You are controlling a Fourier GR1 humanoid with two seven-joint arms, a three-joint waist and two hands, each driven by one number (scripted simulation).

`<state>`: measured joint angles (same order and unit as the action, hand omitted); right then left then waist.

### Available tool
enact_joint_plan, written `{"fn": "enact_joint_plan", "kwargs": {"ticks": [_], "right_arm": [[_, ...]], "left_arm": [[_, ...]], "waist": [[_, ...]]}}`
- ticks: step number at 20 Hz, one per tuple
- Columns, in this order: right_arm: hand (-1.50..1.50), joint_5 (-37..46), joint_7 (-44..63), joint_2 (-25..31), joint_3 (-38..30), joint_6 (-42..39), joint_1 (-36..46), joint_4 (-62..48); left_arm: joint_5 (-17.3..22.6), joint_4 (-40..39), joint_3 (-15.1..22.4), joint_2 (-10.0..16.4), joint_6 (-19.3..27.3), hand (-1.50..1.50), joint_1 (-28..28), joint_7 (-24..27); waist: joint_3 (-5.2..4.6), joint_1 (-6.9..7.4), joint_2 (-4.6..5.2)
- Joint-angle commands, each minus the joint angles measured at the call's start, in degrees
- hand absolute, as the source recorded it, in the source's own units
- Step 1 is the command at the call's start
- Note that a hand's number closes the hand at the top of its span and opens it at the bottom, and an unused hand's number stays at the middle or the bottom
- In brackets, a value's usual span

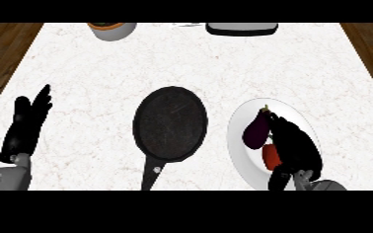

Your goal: Pick the bell pepper from the plate and place it in the pan

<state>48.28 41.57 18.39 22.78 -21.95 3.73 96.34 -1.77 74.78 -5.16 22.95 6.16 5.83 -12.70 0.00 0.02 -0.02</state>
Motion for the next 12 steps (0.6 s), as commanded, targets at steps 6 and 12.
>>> {"fn": "enact_joint_plan", "kwargs": {"ticks": [6,12], "right_arm": [[1.50,5.5,-3.1,-3.1,-1.3,-1.6,0.8,-4.7],[1.50,12.5,-8.6,-0.8,-0.6,4.3,2.5,-7.6]], "left_arm": [[-2.2,1.0,-2.1,-1.7,-2.7,0.00,-1.1,0.1],[-3.5,-2.8,-2.9,-2.8,-1.5,0.00,1.2,2.3]], "waist": [[0.00,0.04,-0.01],[-0.01,-0.05,0.01]]}}
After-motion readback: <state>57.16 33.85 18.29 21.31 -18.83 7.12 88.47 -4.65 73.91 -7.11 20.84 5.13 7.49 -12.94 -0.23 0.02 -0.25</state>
